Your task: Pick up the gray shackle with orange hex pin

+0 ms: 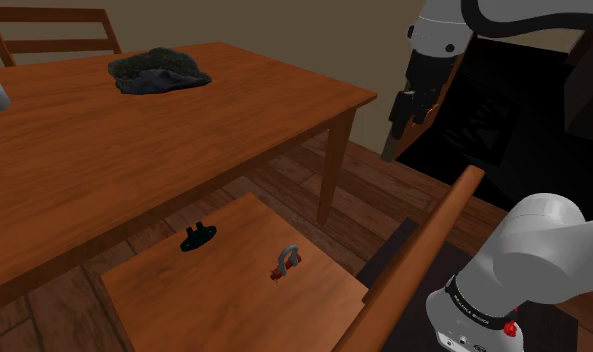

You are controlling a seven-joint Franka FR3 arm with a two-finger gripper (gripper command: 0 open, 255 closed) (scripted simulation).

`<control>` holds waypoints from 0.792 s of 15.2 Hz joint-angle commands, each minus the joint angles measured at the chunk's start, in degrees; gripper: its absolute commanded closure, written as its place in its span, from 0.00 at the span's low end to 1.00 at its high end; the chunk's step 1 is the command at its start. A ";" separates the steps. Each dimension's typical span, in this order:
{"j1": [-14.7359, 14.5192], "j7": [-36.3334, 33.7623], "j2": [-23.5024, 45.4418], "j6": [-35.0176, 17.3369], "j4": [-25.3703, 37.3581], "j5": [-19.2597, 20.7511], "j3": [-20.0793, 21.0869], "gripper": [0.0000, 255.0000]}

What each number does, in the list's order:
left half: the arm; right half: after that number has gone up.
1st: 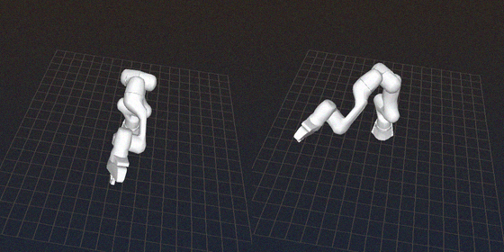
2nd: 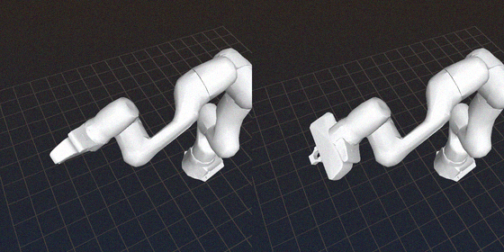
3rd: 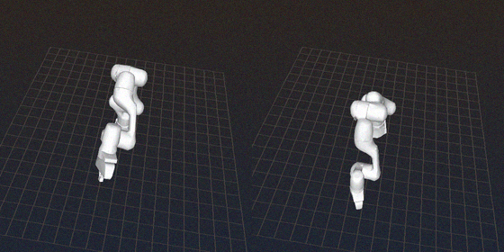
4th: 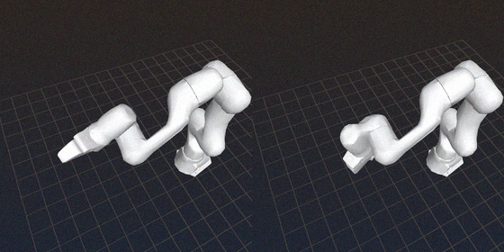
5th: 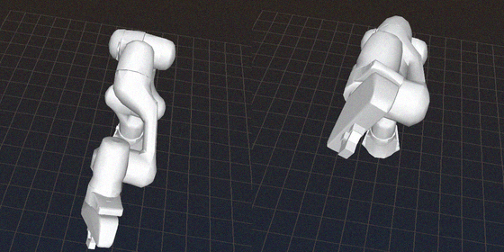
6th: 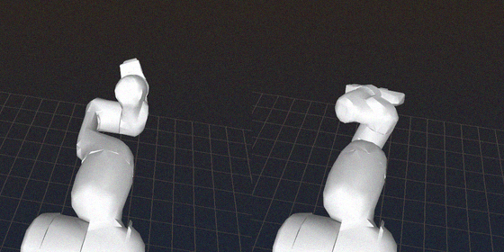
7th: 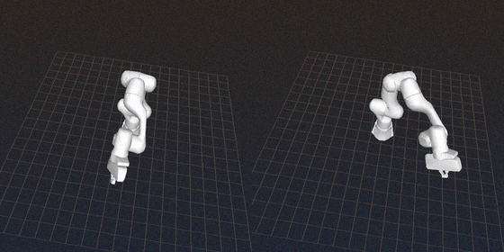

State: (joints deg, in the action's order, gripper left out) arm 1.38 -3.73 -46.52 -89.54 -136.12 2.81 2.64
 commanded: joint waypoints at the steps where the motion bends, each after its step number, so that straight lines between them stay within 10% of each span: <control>1: 0.00 0.00 0.00 0.00 0.00 0.00 0.00 0.00; 12: -4.23 -5.65 15.84 -11.02 -2.70 -8.14 6.09 0.00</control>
State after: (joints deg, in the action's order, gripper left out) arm -2.54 -9.09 -32.43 -99.70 -139.07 -4.68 8.33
